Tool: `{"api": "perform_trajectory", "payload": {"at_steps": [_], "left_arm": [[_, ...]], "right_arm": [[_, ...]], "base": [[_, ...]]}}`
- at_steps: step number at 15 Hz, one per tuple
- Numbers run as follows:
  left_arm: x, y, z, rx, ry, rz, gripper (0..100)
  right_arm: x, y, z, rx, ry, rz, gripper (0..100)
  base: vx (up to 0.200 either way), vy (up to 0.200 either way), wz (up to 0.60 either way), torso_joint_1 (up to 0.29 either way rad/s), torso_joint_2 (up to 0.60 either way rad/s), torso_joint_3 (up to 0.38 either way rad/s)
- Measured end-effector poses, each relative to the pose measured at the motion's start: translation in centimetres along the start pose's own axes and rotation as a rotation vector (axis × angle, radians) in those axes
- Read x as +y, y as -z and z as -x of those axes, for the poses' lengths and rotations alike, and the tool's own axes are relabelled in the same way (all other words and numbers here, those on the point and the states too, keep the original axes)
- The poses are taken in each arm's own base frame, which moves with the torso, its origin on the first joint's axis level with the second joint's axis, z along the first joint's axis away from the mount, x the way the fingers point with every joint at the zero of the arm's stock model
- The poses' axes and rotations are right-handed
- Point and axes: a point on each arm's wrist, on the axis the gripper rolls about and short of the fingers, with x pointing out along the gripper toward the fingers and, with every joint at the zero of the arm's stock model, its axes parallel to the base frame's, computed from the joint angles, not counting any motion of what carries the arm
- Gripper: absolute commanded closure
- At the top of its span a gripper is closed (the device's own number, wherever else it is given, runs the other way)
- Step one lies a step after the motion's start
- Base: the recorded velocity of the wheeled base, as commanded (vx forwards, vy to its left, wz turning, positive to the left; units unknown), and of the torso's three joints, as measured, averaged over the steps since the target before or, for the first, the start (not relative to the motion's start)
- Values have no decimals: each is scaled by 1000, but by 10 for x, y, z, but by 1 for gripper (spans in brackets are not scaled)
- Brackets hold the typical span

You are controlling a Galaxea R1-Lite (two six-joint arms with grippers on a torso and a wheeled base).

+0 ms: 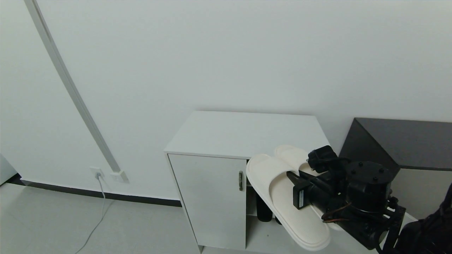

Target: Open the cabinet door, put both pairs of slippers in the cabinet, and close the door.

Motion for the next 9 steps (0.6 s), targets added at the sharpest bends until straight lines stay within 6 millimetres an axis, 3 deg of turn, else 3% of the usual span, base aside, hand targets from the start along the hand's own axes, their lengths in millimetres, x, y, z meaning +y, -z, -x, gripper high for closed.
{"api": "perform_trajectory", "payload": {"at_steps": [9], "left_arm": [[0,0,0,0,1,0,100]], "right_arm": [[0,7,0,4,-22,4,100]], "base": [[0,0,0,-194,459,259]]}}
